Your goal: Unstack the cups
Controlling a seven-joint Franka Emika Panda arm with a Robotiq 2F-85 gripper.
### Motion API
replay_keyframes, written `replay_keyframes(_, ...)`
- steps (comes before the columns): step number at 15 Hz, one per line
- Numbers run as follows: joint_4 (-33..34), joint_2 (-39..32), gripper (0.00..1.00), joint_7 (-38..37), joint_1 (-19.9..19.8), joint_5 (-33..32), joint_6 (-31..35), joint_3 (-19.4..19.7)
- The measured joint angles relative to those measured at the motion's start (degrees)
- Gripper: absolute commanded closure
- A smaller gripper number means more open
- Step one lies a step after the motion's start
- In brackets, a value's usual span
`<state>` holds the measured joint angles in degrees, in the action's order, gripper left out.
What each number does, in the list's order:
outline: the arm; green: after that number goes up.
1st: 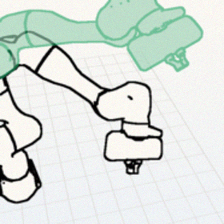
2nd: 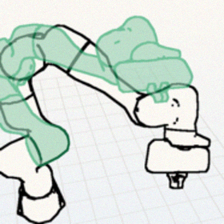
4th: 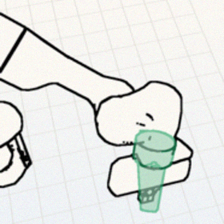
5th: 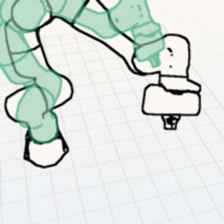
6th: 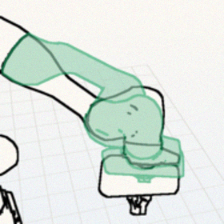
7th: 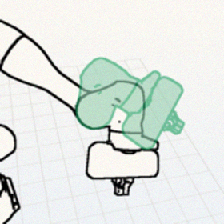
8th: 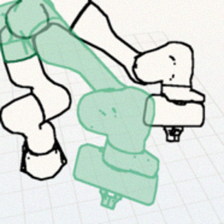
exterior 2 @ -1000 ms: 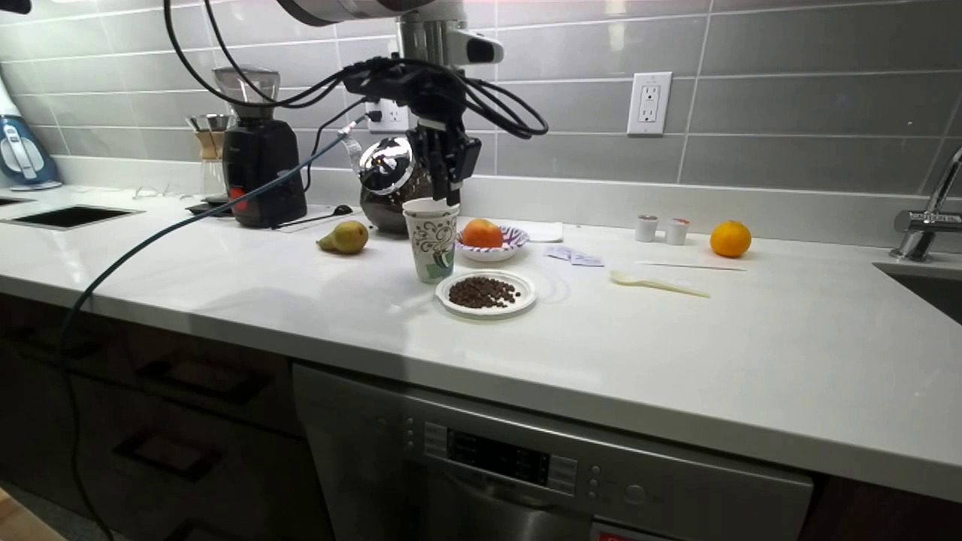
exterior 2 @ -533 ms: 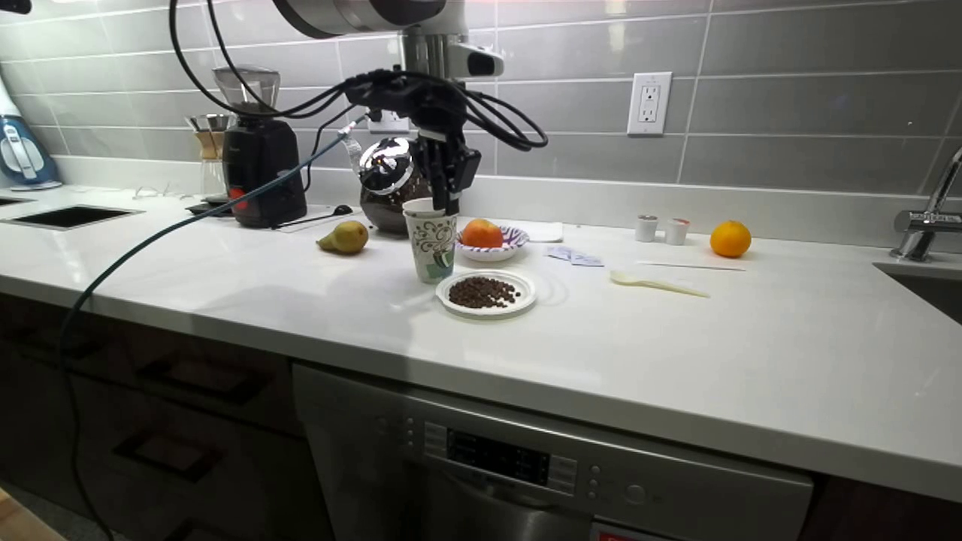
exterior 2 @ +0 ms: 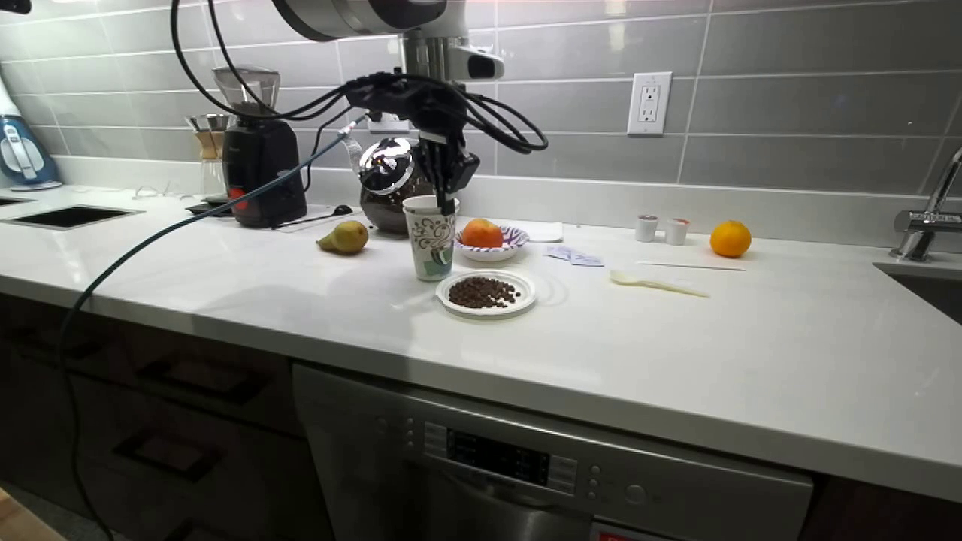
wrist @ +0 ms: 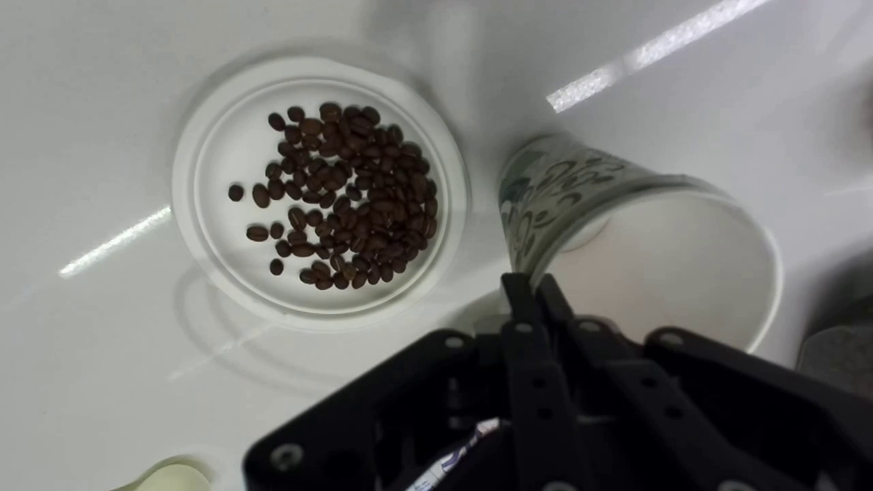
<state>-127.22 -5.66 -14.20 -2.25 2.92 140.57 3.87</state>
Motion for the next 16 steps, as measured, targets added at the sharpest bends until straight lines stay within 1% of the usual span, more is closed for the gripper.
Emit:
replay_keyframes(4,0.1,0.9,0.99,-0.3,0.4,-1.2,-0.1,-0.1)
replay_keyframes(6,0.1,2.7,0.99,-2.8,1.1,-4.5,-0.9,-0.3)
replay_keyframes(8,0.0,5.3,0.99,-7.2,1.6,-9.1,-3.6,-0.6)
replay_keyframes(10,-0.1,8.1,0.99,-12.9,1.9,-15.2,-8.7,-1.5)
replay_keyframes(12,-0.2,10.5,0.99,-18.5,1.9,-20.5,-15.8,-3.2)
replay_keyframes(14,-0.1,11.9,0.99,-22.5,2.0,-23.4,-23.8,-5.4)
replay_keyframes(16,0.0,12.1,0.99,-25.2,2.4,-23.9,-31.7,-7.3)
